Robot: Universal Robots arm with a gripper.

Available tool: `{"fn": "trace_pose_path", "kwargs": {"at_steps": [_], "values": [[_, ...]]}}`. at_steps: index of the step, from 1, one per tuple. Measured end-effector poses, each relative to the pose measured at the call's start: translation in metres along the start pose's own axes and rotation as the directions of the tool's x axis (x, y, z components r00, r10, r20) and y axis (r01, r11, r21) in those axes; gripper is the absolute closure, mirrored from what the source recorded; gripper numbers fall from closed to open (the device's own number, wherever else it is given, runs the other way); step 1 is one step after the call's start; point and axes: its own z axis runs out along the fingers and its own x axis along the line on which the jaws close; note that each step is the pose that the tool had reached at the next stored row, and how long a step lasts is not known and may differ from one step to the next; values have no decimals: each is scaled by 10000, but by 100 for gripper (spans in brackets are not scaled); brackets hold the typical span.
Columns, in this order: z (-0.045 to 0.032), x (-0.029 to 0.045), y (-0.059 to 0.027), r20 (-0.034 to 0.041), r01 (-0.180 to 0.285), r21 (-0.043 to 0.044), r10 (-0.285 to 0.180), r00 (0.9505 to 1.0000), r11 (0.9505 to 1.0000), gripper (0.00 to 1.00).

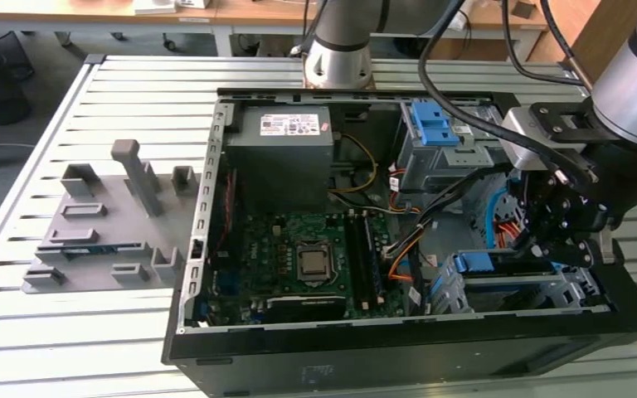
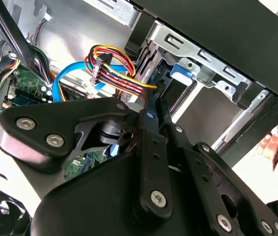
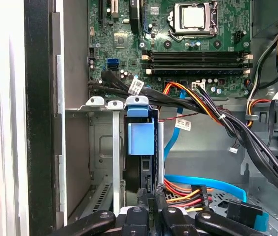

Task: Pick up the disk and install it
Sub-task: 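Insert the first disk wire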

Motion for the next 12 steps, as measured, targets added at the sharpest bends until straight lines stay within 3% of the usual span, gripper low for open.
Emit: {"fn": "trace_pose_path", "kwargs": {"at_steps": [2,3,12], "values": [[-4,0,0,5,0,0,0,10000,10000,82],[-10,0,0,3,0,1,0,10000,10000,76],[-110,-1,-2,1,0,0,0,10000,10000,76]]}}
